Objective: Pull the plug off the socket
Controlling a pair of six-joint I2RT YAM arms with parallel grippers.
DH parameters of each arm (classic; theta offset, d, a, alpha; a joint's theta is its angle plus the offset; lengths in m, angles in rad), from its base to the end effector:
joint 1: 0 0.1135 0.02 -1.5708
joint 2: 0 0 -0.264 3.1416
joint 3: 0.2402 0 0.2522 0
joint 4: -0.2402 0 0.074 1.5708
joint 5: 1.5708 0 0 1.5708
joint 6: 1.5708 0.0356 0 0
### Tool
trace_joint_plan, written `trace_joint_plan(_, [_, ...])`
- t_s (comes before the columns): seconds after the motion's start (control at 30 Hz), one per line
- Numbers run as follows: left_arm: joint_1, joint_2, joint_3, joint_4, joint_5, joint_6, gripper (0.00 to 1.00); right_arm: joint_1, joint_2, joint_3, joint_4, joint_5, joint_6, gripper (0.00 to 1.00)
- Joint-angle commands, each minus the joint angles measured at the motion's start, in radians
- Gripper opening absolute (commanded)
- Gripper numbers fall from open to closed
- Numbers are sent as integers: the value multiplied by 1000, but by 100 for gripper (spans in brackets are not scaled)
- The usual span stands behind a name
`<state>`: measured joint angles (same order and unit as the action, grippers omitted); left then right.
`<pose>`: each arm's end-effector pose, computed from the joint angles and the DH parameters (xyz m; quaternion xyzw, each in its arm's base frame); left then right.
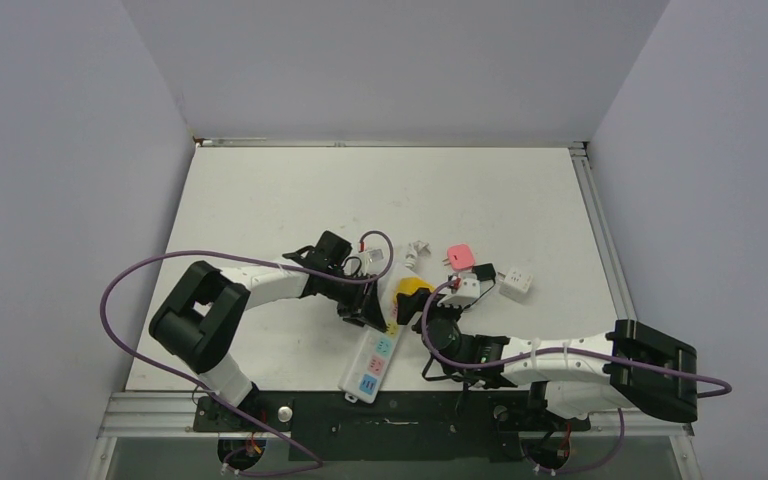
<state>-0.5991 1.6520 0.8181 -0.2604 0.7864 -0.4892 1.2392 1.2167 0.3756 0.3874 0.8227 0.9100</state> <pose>0.2302 -0.1877 0.1474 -0.1396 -0.8913 0.4314 0.0062 0.0978 0.2040 0.1755 0.0817 0.8015 0.2657 0.5294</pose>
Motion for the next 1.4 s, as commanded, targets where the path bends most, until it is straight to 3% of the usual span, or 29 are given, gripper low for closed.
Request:
trace_joint_plan(0.0, [55,-15,3,101,-72,-80,0,37,0,-4,74,21,60,5])
trace_joint_plan(0.53, [51,-24,4,83,-91,-66,0,10,-59,65,-90,30,240,5])
trace_joint_plan(0.8, [33,-34,23,36,-139,-25,0,-134,-73,105,-101,-80,158,5])
trace_joint_plan(1.07, [47,-35,35,24,-154,-21,0,-104,-45,128,-116,-39,112,5])
trace_joint_plan(1.23, [107,-45,44,9,-165,-15,0,-141,-64,147,-186,-40,90,5])
trace_joint_plan(1.37, [174,-59,48,-1,-195,-13,0,-250,-83,147,-241,-132,45,5])
